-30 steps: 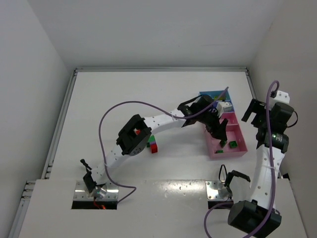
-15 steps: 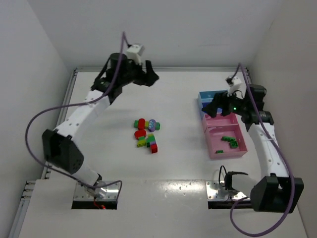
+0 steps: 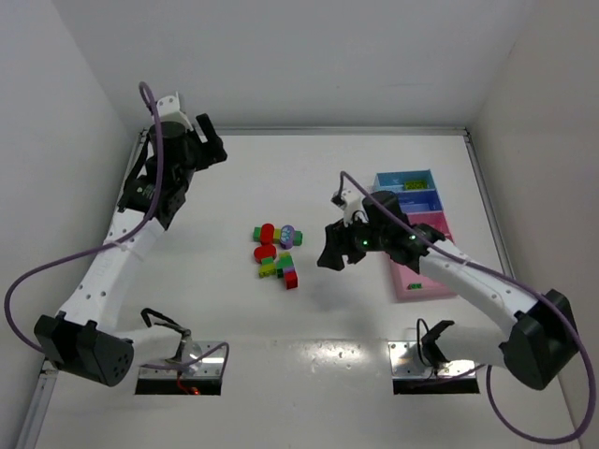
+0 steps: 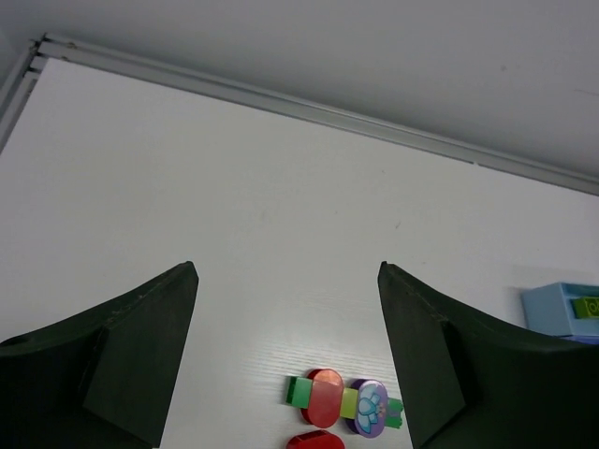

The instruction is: Sort the legos into containers by color

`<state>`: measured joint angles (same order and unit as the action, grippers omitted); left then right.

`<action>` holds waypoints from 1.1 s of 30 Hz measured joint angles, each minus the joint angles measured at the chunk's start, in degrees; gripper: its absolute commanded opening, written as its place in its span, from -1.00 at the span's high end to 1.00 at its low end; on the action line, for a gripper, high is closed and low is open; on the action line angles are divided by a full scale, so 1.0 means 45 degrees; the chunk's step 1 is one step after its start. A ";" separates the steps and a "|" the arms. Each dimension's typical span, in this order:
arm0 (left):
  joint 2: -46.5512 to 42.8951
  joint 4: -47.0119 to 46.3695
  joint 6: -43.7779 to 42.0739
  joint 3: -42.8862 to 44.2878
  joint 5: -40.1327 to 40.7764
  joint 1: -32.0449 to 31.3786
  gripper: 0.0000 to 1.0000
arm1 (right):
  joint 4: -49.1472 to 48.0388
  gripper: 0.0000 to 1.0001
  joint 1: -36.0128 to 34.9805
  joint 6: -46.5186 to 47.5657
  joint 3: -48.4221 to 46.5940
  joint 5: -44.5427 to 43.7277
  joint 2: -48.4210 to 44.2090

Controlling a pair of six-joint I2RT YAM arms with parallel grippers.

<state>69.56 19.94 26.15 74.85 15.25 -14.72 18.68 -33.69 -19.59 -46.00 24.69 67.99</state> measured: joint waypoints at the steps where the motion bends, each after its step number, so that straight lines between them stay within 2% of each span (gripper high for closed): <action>1: -0.0117 0.0136 -0.0005 -0.0034 0.0267 0.0049 -0.69 | -0.0155 -0.30 -0.0364 -0.0199 -0.0015 -0.0529 0.0311; 9: -0.0374 0.0355 -0.0107 -0.0034 0.0957 0.0563 -0.71 | -0.0219 -0.22 -0.3186 -0.0894 -0.0840 -0.4153 0.3458; 10: -0.0379 0.0364 -0.0131 -0.0034 0.0952 0.0670 -0.71 | -0.0160 -0.30 -0.3507 -0.0991 -0.1107 -0.4430 0.3793; 14: -0.0384 0.0379 -0.0131 -0.0068 0.0884 0.1064 -0.71 | -0.0287 -0.39 -0.4347 -0.1321 -0.2419 -0.4852 0.5110; 20: -0.0408 0.0481 -0.0131 -0.0374 0.0539 0.1520 -0.74 | -0.0627 -0.39 -0.4974 -0.1841 -0.2875 -0.5629 0.5595; 28: -0.0413 0.0563 -0.0083 -0.0461 -0.0010 0.1962 -0.76 | -0.0597 -0.39 -0.5056 -0.2603 -0.2880 -0.6528 0.6203; 33: -0.0481 0.0539 -0.0083 -0.0602 -0.0335 0.2254 -0.79 | -0.0447 -0.23 -0.5071 -0.2803 -0.2895 -0.6795 0.6703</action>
<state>67.40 22.37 25.78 72.14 13.74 -4.58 16.67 -56.51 -32.21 -59.02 -5.89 98.15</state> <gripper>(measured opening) 0.893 0.650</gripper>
